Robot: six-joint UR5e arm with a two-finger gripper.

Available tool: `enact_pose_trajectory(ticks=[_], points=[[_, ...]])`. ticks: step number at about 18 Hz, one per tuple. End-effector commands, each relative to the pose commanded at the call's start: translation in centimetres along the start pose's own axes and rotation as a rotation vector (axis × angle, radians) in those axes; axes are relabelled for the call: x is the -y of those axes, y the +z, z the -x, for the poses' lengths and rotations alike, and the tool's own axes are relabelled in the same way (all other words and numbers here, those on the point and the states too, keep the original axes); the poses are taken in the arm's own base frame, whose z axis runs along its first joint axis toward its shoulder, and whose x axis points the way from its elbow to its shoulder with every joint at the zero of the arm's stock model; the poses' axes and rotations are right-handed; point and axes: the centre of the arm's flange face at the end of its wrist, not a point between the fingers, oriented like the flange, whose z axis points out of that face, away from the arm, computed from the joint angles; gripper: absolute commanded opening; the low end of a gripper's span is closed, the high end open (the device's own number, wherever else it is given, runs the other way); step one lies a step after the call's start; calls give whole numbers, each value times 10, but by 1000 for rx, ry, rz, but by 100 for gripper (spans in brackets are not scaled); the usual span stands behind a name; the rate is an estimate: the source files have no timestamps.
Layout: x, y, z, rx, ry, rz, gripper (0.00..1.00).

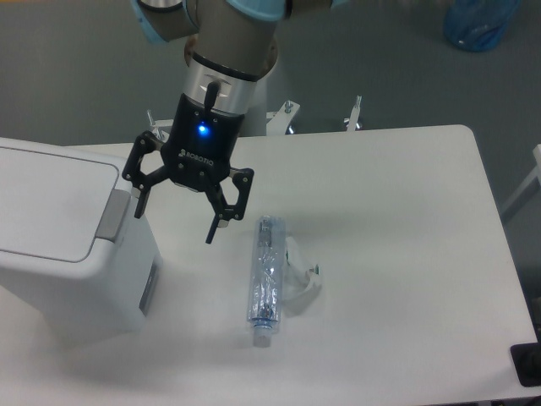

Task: Open the trash can
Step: 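Lower the gripper onto the lid edge of the white trash bin, then push the bin lid open with the gripper fingers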

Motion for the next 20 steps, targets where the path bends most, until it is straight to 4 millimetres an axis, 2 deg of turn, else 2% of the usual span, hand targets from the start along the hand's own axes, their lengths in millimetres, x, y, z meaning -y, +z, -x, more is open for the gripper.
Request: enact_pose_trajectory(ticks=[7,16,20], points=[[-4,18,-31,-24,36,35,100],[-21,39,-28,-28,30,78,100],[-14,33,-29,-18,37,63,100]])
